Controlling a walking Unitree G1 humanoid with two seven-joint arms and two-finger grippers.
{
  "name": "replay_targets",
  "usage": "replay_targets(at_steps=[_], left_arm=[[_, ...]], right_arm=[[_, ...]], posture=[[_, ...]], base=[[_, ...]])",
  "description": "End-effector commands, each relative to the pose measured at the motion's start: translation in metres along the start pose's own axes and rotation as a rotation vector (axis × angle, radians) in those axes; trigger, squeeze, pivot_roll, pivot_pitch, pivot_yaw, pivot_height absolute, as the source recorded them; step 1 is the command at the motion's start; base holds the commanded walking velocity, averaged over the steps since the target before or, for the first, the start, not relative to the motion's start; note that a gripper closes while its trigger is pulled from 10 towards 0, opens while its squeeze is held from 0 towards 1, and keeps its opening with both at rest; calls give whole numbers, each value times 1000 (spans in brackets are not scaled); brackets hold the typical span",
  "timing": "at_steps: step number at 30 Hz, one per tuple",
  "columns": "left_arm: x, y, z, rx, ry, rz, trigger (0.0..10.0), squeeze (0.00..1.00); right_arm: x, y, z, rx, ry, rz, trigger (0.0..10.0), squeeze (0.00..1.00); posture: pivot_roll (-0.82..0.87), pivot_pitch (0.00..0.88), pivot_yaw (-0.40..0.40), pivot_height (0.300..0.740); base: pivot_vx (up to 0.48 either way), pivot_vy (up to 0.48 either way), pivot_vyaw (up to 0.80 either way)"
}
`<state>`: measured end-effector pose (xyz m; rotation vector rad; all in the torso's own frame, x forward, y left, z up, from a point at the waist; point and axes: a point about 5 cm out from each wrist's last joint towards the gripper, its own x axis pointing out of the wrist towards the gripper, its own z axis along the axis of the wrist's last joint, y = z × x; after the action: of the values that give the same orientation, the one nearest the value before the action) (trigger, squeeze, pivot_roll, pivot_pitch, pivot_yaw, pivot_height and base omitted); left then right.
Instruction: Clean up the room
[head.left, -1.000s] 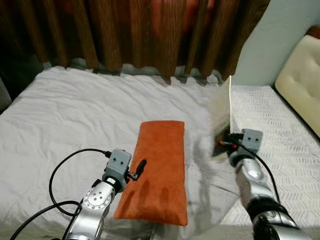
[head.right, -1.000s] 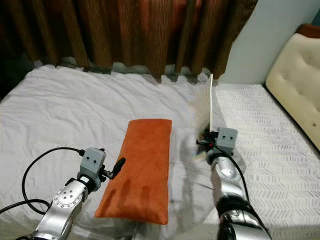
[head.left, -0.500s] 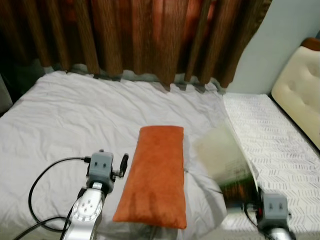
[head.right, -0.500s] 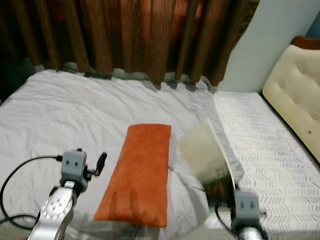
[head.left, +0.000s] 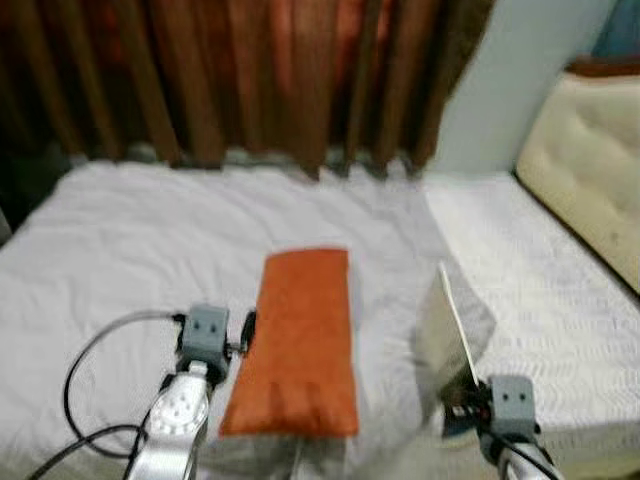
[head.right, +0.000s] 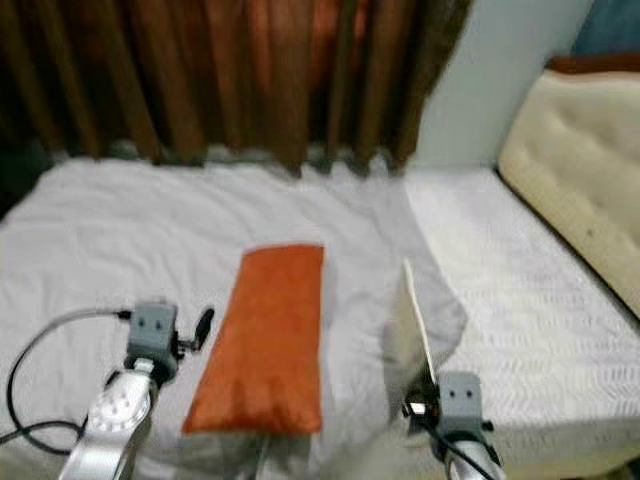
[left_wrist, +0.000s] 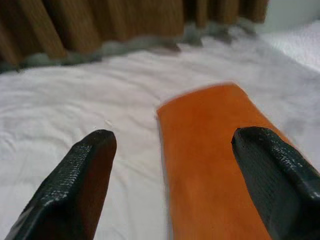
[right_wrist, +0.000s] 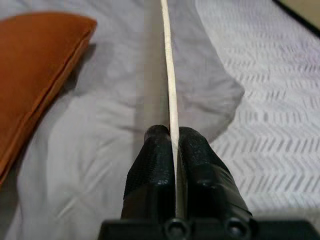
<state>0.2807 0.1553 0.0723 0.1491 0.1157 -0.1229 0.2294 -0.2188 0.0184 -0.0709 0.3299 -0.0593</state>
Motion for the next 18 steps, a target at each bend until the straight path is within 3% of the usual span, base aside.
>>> replay_targets(at_steps=[1, 5, 18], left_arm=[[1, -5, -1, 15, 4, -22, 10000, 0], [2, -2, -3, 14, 11, -18, 10000, 0], [7, 3, 0, 35, -14, -25, 10000, 0]], right_arm=[[0, -8, 2, 12, -7, -21, 0, 0], [-1, -5, -1, 32, 0, -3, 0, 0], [3, -2, 3, 24, -28, 44, 0, 0]], posture=[[38, 0, -55, 740], [37, 0, -54, 740], [35, 0, -54, 740]], base=[[0, -424, 0], [0, -423, 0], [271, -391, 0]])
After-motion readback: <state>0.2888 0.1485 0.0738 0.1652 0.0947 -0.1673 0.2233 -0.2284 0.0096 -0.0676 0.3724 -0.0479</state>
